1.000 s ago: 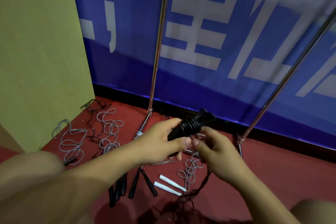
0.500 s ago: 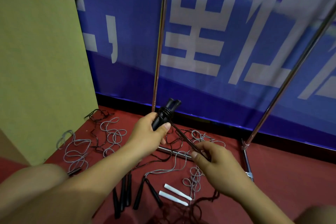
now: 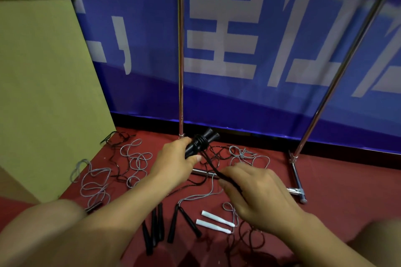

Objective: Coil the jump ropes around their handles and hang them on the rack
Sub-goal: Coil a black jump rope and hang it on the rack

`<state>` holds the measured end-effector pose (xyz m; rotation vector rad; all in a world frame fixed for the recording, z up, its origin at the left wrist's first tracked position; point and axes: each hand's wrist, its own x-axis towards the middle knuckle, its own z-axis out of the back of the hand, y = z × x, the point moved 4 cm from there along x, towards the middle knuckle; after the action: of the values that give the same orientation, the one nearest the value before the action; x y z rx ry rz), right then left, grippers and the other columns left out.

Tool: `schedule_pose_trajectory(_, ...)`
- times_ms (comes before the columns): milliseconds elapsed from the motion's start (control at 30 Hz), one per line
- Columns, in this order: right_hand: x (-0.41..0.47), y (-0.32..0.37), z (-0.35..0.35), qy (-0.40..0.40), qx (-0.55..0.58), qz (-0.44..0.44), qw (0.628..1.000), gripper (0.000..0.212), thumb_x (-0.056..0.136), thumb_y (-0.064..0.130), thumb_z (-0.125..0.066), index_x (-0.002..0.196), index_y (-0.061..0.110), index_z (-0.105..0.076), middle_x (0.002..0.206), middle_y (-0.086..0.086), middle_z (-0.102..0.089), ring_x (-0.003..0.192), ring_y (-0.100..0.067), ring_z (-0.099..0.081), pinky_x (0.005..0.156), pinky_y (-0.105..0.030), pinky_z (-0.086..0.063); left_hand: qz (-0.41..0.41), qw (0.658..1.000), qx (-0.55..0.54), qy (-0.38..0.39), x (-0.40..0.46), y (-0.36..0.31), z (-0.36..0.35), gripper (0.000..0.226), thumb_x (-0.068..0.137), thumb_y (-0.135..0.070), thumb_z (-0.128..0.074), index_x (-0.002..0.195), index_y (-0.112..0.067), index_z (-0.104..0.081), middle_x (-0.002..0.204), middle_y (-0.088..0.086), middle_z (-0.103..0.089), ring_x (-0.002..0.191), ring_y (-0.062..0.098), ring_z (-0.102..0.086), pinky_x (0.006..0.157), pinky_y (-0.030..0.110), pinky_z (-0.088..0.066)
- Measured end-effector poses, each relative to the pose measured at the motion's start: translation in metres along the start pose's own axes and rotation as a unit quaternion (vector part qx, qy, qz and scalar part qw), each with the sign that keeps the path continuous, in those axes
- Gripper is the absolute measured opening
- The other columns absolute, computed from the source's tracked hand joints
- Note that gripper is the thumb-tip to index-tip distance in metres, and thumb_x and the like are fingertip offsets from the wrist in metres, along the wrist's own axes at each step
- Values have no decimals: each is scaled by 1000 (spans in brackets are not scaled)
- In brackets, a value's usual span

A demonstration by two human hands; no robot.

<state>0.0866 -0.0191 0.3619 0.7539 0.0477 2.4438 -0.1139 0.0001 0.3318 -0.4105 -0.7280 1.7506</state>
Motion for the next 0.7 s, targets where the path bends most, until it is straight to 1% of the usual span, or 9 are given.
schedule_pose_trajectory(67, -1, 1, 0, -23, -7, 26, 999, 20, 95, 33, -54, 98, 18, -67, 77, 6, -58, 58, -22, -58, 43, -38, -45, -3, 999, 8, 32, 0, -1, -2, 20, 86, -34, -75, 103, -31, -64, 83, -11, -62, 79, 15, -61, 66, 25, -39)
schedule_pose_trajectory(133, -1, 3, 3, -51, -9, 50, 997, 22, 98, 32, -54, 100, 16, -68, 77, 4, -58, 58, -22, -57, 43, -37, -45, -14, 996, 39, 82, -2, -2, -7, 16, 84, -34, -76, 87, -33, -60, 78, -11, -60, 77, 14, -60, 63, 25, -38)
schedule_pose_trajectory(200, -2, 5, 7, -75, -19, 67, 995, 27, 100, 33, -51, 99, 14, -70, 77, 3, -58, 60, -20, -56, 43, -34, -45, -25, 987, 79, 135, -7, -3, -16, 26, 83, -34, -77, 75, -35, -53, 74, -12, -58, 77, 15, -60, 64, 26, -42)
schedule_pose_trajectory(233, -2, 4, 8, -85, -28, 71, 993, 26, 99, 32, -53, 99, 13, -71, 77, 3, -58, 60, -19, -56, 43, -33, -44, -32, 982, 100, 154, -10, -3, -19, 27, 83, -35, -77, 74, -34, -52, 74, -12, -58, 79, 16, -62, 67, 27, -46)
schedule_pose_trajectory(267, -2, 2, 8, -96, -39, 68, 992, 23, 98, 31, -56, 98, 13, -71, 76, 3, -58, 60, -19, -56, 43, -34, -45, -40, 978, 116, 170, -14, -3, -22, 25, 83, -36, -77, 76, -34, -54, 76, -11, -58, 82, 17, -63, 72, 29, -50)
schedule_pose_trajectory(333, -1, -4, 9, -117, -57, 50, 990, 20, 96, 29, -59, 96, 13, -71, 75, 2, -57, 60, -21, -57, 43, -37, -46, -62, 970, 137, 194, -21, -6, -24, 18, 83, -39, -76, 88, -32, -61, 87, -9, -63, 89, 19, -64, 79, 33, -55)
schedule_pose_trajectory(500, 1, -15, 12, -148, -68, 13, 987, 20, 97, 29, -59, 92, 15, -71, 73, 1, -59, 60, -23, -59, 42, -39, -46, -111, 952, 131, 253, -30, -8, -27, 35, 83, -43, -74, 115, -33, -61, 104, -8, -67, 96, 16, -65, 85, 36, -55)
schedule_pose_trajectory(567, 2, -19, 12, -154, -87, 1, 984, 18, 95, 29, -61, 92, 15, -72, 74, 1, -61, 59, -24, -61, 42, -38, -46, -159, 943, 128, 263, -34, -10, -30, 42, 82, -48, -72, 119, -36, -57, 108, -10, -67, 99, 15, -64, 86, 38, -55)
schedule_pose_trajectory(700, 6, -28, 11, -138, -100, -55, 984, 17, 92, 33, -62, 93, 20, -72, 77, 3, -65, 62, -24, -65, 43, -35, -47, -232, 931, 140, 245, -44, -20, -29, 39, 87, -46, -69, 119, -37, -48, 104, -9, -67, 97, 16, -63, 81, 36, -53)
